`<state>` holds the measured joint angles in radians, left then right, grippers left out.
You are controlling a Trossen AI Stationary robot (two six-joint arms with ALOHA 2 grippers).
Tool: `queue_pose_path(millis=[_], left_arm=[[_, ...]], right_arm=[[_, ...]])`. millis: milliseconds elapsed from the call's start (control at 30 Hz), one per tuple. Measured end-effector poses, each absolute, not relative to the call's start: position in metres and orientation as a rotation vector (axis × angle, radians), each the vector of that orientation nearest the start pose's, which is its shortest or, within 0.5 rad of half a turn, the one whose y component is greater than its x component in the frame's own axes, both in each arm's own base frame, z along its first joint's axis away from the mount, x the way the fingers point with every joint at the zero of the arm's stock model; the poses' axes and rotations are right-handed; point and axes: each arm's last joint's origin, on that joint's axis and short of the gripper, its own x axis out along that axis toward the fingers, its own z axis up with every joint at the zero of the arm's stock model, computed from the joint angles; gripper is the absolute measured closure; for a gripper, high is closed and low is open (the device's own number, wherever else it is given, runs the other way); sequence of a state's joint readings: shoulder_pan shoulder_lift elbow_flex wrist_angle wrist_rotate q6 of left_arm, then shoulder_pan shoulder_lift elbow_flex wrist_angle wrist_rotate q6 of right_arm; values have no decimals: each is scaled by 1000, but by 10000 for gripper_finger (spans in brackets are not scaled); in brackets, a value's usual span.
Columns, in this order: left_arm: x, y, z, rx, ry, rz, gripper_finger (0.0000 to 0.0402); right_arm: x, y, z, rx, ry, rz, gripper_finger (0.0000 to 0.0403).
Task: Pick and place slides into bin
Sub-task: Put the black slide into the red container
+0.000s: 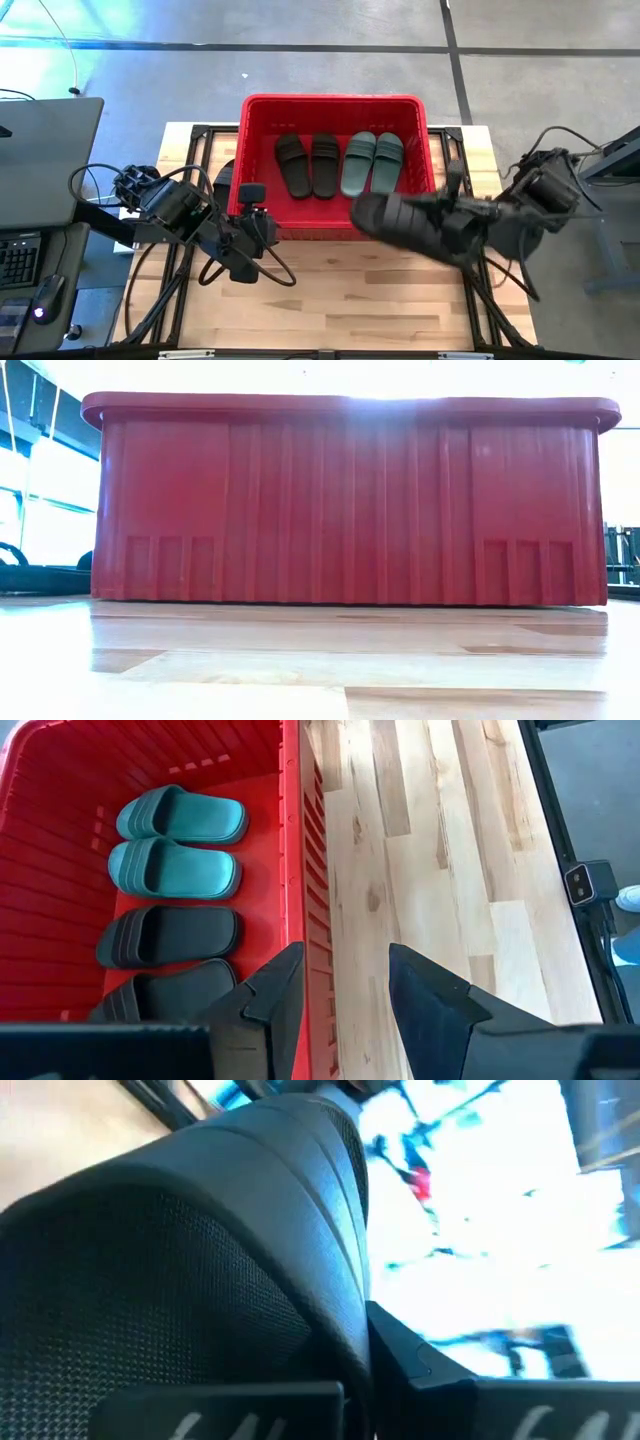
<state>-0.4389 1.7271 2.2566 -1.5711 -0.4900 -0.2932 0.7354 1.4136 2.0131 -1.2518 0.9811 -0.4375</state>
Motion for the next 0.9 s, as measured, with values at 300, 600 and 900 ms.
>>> queue_pose_path(millis=[300, 600, 900], left_arm=[[268, -111, 459, 277, 916, 141, 270], [268, -110, 460, 323, 909, 154, 271], [265, -107, 464, 364, 884, 185, 271]], right_arm=[[202, 80, 499, -1105, 652, -233, 402], [243, 27, 485, -936, 761, -125, 403], [310, -17, 443, -830, 884, 14, 403]])
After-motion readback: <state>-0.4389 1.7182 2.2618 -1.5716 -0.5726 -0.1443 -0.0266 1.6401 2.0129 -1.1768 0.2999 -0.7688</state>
